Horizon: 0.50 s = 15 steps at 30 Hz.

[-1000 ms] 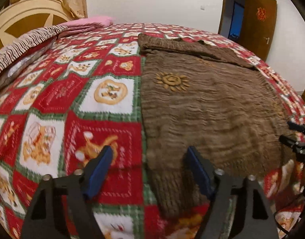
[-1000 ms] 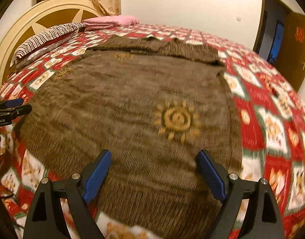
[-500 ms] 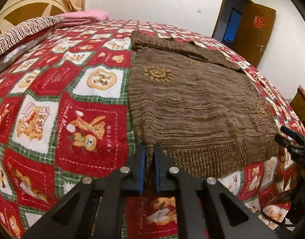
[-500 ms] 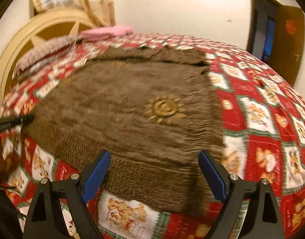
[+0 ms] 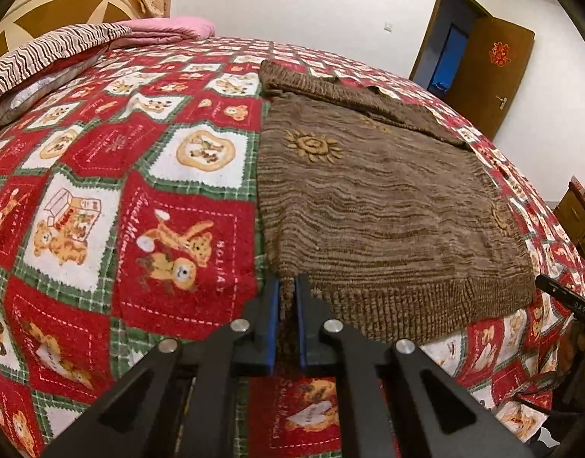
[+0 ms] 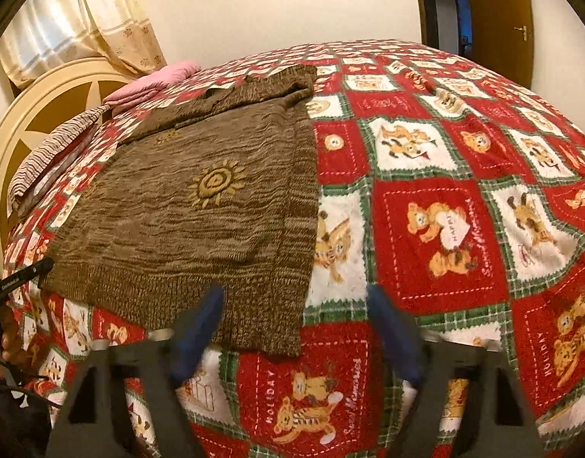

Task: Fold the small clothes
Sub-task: 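Grasp the sweater hem with the left tool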

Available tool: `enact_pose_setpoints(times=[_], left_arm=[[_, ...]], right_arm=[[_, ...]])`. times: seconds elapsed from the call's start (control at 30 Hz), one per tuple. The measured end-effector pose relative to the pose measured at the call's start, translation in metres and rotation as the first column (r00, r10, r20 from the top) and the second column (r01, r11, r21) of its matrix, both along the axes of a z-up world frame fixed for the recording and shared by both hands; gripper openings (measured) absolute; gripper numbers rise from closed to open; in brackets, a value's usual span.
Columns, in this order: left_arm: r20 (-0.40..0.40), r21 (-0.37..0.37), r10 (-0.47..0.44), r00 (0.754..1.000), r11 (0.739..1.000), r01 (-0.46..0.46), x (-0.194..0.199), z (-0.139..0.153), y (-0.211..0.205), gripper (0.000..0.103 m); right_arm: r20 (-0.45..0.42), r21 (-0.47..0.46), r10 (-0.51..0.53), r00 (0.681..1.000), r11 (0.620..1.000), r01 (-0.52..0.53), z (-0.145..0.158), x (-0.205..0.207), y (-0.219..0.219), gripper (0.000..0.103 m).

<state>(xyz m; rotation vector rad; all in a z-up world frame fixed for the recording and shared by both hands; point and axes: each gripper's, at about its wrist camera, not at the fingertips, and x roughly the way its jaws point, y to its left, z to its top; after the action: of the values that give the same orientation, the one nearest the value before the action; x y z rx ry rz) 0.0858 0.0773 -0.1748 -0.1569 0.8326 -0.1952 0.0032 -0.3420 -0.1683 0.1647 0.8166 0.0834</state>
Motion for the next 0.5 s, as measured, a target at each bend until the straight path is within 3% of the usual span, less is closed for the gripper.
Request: enact_pose_setpoints(times=[0.17, 0.27, 0.3, 0.33, 0.37, 0.43, 0.47, 0.5], left_arm=[[0.010, 0.022, -0.004, 1.000, 1.000, 0.004, 0.000, -0.002, -0.003, 0.009], [0.016, 0.051, 0.002, 1.000, 0.999, -0.003, -0.001, -0.004, -0.007, 0.012], [0.014, 0.064, 0.010, 1.000, 0.998, -0.011, -0.001, -0.003, -0.007, 0.017], [0.009, 0.075, 0.021, 1.000, 0.997, -0.022, 0.000, -0.004, -0.007, 0.032], [0.006, 0.071, 0.027, 1.000, 0.997, -0.027, 0.000, -0.004, -0.006, 0.039], [0.002, 0.061, 0.023, 1.000, 0.998, -0.023, 0.000, -0.006, -0.006, 0.044], [0.004, 0.067, 0.018, 1.000, 0.998, -0.018, 0.000, -0.006, -0.007, 0.043], [0.005, 0.072, 0.006, 1.000, 0.997, -0.007, -0.001, -0.007, -0.009, 0.035]], right_arm=[[0.020, 0.039, 0.040, 0.999, 0.998, -0.040, 0.005, 0.000, 0.008, 0.062], [-0.016, 0.023, 0.066, 0.998, 0.998, -0.065, -0.004, 0.003, 0.017, 0.062], [-0.025, 0.016, 0.067, 0.997, 0.998, -0.067, -0.008, 0.004, 0.019, 0.062], [-0.023, 0.007, 0.068, 0.997, 0.998, -0.068, -0.010, 0.004, 0.019, 0.062], [-0.023, 0.001, 0.070, 0.997, 0.998, -0.070, -0.011, 0.004, 0.020, 0.062], [-0.030, -0.010, 0.075, 0.997, 0.997, -0.075, -0.011, 0.004, 0.021, 0.061], [-0.037, -0.024, 0.078, 0.996, 0.997, -0.079, -0.011, 0.004, 0.022, 0.052], [-0.041, -0.038, 0.077, 0.996, 0.996, -0.079, -0.011, 0.004, 0.023, 0.034]])
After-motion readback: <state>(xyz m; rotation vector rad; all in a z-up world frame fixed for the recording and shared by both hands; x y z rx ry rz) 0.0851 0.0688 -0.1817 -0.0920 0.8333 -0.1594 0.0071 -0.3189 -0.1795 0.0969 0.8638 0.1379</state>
